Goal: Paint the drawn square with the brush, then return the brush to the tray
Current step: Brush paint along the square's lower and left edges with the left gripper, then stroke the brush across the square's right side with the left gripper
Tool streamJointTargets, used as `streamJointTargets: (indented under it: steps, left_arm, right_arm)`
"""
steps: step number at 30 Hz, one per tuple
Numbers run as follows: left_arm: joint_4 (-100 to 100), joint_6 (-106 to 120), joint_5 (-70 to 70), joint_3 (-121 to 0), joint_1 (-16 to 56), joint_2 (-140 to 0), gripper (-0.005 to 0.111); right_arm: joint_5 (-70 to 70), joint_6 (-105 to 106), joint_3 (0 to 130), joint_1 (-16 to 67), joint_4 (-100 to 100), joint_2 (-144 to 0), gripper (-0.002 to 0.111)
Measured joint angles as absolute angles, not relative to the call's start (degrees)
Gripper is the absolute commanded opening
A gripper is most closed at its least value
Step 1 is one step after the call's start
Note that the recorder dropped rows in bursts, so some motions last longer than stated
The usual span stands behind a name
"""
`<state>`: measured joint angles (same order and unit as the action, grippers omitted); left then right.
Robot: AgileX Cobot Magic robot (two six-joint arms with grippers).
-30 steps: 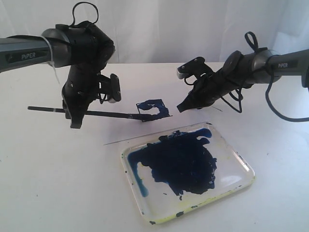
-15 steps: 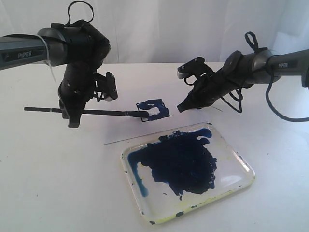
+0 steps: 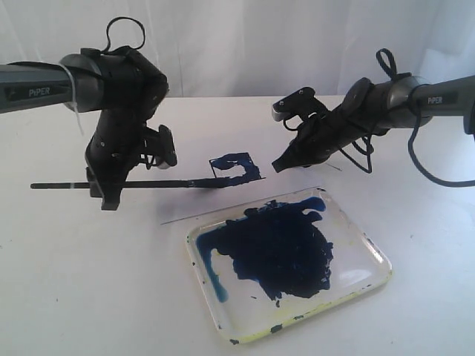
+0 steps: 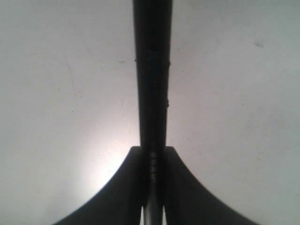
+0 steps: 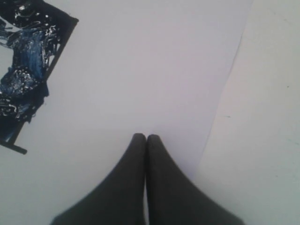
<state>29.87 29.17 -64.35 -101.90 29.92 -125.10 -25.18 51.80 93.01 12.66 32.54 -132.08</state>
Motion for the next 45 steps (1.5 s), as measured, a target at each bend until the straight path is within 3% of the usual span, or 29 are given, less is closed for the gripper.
streamJointTargets:
  steps: [23,35,45]
  left_arm:
    - [29.4,27.2,-62.6,-102.0,29.9,-121.1,0.0]
    - [33.5,27.7,-64.4,-113.6,31.5,-128.2,0.0]
    - [38.2,27.5,-64.4,-115.3,32.0,-132.4,0.0]
  right_arm:
    - [-25.2,51.8,93.0,12.7,32.5,-132.1,0.0]
    - [-25.2,51.8,93.0,12.7,32.5,-132.1,0.0]
    - [-25.2,51.8,93.0,12.7,32.5,-132.1,0.0]
